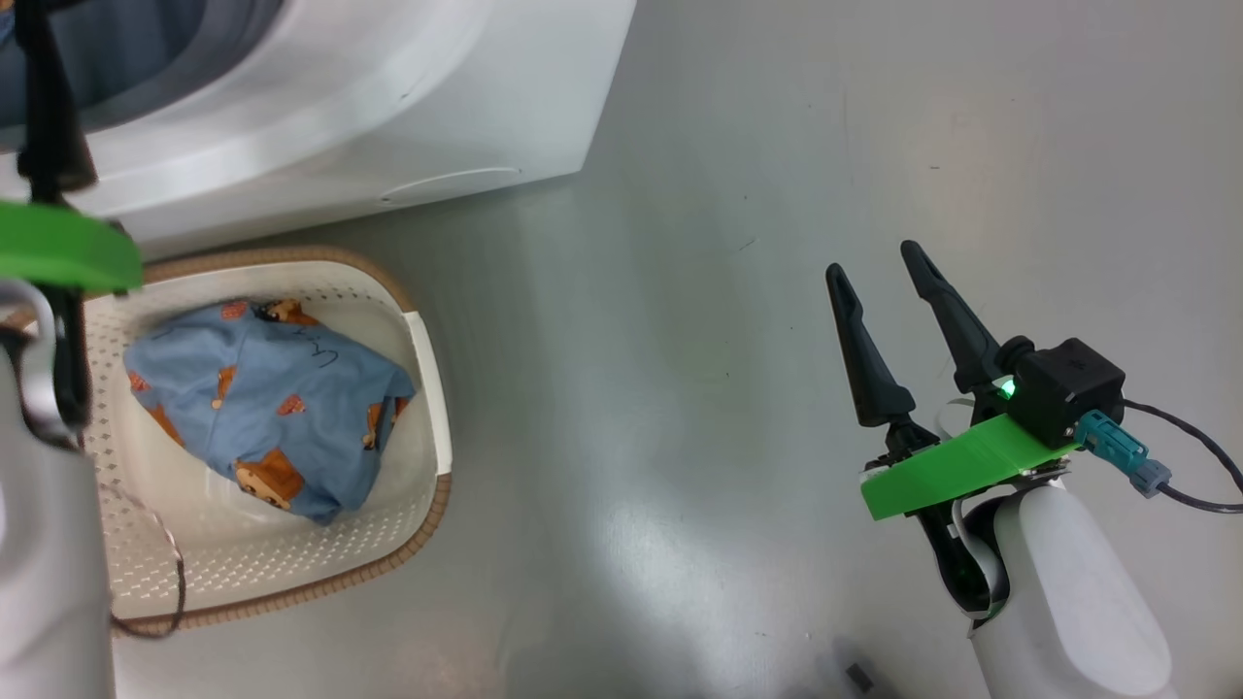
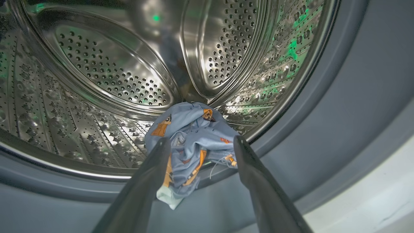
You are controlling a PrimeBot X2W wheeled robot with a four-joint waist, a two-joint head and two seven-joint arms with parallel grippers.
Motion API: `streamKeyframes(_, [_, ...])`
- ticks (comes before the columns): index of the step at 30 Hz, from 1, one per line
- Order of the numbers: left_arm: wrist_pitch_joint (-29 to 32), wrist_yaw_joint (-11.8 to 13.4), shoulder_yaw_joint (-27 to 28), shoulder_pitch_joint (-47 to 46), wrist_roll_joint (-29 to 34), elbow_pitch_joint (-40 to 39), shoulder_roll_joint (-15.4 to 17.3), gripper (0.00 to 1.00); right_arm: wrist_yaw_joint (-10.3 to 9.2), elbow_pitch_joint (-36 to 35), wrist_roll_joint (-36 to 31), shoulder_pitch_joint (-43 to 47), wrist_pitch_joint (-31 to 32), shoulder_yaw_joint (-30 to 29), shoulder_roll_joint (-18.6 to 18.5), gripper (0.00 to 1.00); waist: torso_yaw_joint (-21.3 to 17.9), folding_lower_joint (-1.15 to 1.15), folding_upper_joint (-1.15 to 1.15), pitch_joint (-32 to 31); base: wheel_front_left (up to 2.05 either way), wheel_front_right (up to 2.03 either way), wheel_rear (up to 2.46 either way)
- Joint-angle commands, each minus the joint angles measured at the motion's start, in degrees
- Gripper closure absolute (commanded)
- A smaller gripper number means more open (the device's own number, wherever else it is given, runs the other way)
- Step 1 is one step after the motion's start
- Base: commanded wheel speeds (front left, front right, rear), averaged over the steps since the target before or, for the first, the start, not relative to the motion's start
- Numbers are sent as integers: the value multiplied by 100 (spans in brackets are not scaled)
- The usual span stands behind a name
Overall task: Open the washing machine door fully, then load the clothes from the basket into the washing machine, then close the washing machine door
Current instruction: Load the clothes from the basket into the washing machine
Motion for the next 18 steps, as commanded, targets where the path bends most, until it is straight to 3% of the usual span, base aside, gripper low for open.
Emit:
streamKeyframes(1, [136, 23, 135, -286, 16, 96, 302, 0, 17, -138, 7, 134, -27, 128, 42, 0, -10, 0, 0, 20, 0, 0, 0])
streamKeyframes(13, [1240, -71, 147, -1335, -324, 1260, 408, 0, 17, -127, 147, 161, -27, 154, 42, 0, -113, 0, 0, 96, 0, 0, 0])
streamKeyframes(18, [1786, 24, 130, -1646, -371, 1697, 435, 0, 17, -122, 179, 159, -27, 167, 42, 0, -142, 0, 0, 131, 0, 0, 0])
